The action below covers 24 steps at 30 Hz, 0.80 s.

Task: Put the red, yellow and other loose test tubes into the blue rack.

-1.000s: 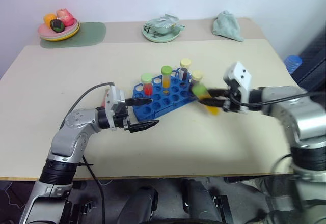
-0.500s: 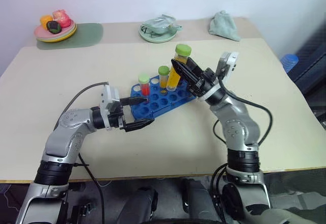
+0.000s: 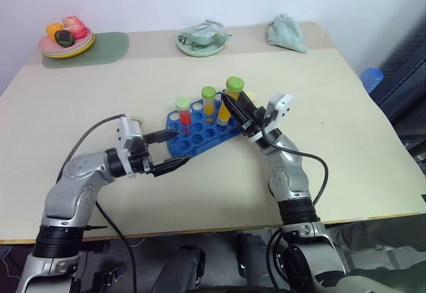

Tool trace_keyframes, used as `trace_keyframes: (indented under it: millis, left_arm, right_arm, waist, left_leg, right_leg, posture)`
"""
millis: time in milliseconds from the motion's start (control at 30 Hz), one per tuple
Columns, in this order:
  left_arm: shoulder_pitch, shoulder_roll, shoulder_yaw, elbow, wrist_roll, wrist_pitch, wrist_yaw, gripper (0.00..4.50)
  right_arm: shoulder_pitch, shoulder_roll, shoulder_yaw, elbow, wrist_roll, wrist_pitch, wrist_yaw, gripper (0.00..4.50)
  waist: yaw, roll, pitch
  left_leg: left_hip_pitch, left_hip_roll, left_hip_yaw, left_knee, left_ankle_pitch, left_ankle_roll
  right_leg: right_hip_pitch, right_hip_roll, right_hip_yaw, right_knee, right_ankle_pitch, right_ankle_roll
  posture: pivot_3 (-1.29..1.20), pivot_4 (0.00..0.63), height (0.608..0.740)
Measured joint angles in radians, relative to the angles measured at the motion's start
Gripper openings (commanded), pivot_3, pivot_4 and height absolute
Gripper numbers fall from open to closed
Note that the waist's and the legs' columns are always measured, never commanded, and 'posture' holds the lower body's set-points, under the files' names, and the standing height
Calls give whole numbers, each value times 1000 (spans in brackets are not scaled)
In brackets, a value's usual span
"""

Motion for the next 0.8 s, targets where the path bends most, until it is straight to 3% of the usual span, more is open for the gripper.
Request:
trace_keyframes:
  millis: [233, 800]
  left_arm:
    - [86, 33, 37, -17, -14, 0, -9, 4293]
    - [88, 48, 41, -66, -15, 1, 14, 4293]
  right_arm:
    - [0, 1, 12, 50, 7, -34, 20, 787]
    - [-64, -14, 7, 247, -8, -172, 45, 787]
  waist:
    - [2, 0, 0]
    - [1, 0, 0]
  left_leg:
    - [6, 1, 2, -3, 0, 0]
    - [8, 3, 5, -3, -1, -1]
  right_leg:
    - [4, 1, 2, -1, 0, 0]
    - [4, 1, 3, 0, 0, -1]
  posture:
    - [0, 150, 740]
    - [0, 150, 740]
